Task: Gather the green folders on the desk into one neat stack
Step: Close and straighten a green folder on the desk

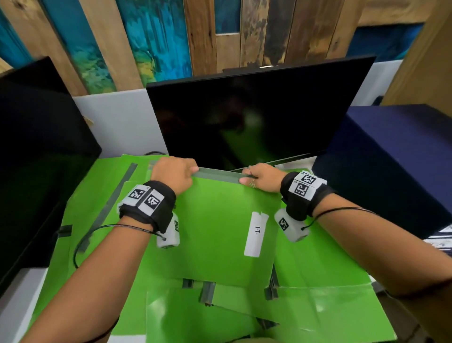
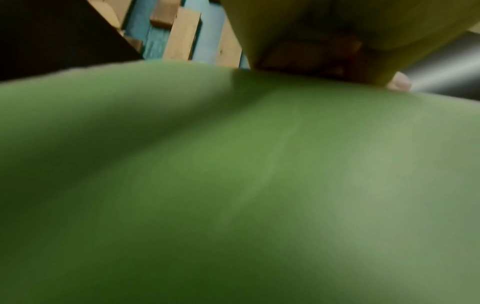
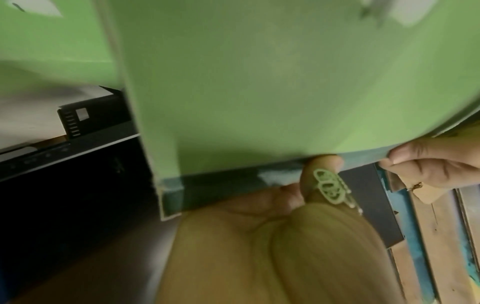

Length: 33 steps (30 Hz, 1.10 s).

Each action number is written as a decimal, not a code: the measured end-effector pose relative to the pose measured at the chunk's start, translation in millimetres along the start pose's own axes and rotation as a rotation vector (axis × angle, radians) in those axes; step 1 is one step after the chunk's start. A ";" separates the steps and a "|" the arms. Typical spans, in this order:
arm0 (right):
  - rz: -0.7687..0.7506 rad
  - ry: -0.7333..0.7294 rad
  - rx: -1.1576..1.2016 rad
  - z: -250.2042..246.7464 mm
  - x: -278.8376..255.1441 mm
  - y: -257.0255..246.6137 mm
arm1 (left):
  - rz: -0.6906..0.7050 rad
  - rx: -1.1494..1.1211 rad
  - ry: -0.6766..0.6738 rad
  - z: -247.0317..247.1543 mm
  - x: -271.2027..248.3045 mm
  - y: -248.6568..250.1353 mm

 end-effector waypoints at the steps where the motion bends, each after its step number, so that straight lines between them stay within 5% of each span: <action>1: 0.028 0.050 0.000 -5.2 -2.4 4.3 | -0.015 -0.015 -0.030 3.4 2.6 -2.3; 7: 0.303 0.170 -0.079 -8.0 -9.6 40.2 | -0.140 -0.111 -0.289 58.1 1.8 -32.1; 10: 0.273 0.154 0.170 12.3 -9.6 56.8 | -0.256 -0.201 -0.300 69.0 -7.2 -72.9; 14: 0.251 -0.057 0.830 70.4 -10.1 74.9 | -0.399 -0.309 -0.299 81.1 -25.1 -109.9; 17: 0.290 -0.307 0.993 112.8 -11.6 66.4 | -0.459 -0.336 -0.365 100.7 -37.9 -109.9; 23: 0.429 -0.264 0.505 102.2 -4.3 83.1 | -0.453 -0.385 -0.519 142.2 -40.9 -79.2; 33: 0.563 -0.035 0.241 55.0 -20.8 165.1 | -0.197 -0.439 -0.685 190.2 -34.7 30.9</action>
Point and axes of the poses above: each hand's wrist, its own x-axis towards the middle knuckle, its own z-axis out of the palm, y = z × x, the point moved 10 cm from there along x, towards the middle knuckle, and after that the axes turned 13 degrees about -y, right-handed, at the moved point
